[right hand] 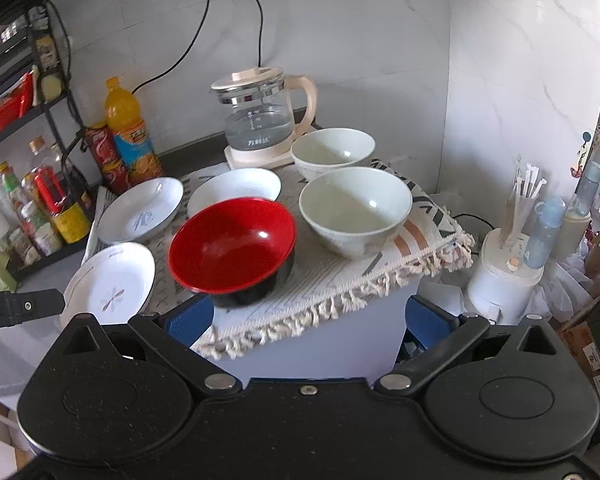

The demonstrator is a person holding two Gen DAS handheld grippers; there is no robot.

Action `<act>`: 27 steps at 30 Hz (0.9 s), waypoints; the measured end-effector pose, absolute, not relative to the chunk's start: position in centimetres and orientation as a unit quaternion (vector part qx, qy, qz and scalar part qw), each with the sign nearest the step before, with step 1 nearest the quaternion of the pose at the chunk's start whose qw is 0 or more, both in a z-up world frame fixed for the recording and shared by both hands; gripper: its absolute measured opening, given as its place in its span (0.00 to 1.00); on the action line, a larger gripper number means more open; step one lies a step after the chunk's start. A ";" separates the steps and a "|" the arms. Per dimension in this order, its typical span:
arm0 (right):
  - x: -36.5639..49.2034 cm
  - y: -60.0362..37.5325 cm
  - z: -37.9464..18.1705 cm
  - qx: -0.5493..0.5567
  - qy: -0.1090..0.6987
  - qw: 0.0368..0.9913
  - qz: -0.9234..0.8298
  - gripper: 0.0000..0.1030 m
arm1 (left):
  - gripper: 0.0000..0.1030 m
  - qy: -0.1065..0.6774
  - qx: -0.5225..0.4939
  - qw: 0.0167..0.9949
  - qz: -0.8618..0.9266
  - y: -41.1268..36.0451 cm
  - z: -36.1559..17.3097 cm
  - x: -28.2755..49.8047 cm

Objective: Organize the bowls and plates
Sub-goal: 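Move both grippers toward the large white bowl beside the red bowl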

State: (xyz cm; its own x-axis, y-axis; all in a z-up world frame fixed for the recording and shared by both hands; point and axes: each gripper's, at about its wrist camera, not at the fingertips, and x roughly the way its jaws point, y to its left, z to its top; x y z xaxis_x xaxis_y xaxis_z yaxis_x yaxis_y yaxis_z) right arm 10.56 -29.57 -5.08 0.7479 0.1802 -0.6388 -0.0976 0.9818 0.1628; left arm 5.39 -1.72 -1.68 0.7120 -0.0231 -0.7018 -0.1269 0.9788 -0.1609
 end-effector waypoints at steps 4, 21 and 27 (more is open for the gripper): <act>12.4 -29.6 -5.5 0.067 0.352 0.931 0.068 1.00 | 0.99 0.386 -0.105 0.916 0.023 -1.7 -2.1 7.6; 19.6 -28.6 -7.5 0.077 0.386 0.919 0.037 1.00 | 0.99 0.395 -0.107 0.912 -0.024 -1.7 -3.7 17.3; 21.6 -28.8 -8.5 0.089 0.387 0.917 0.021 1.00 | 0.99 0.403 -0.099 0.909 -0.037 -1.4 -4.3 20.5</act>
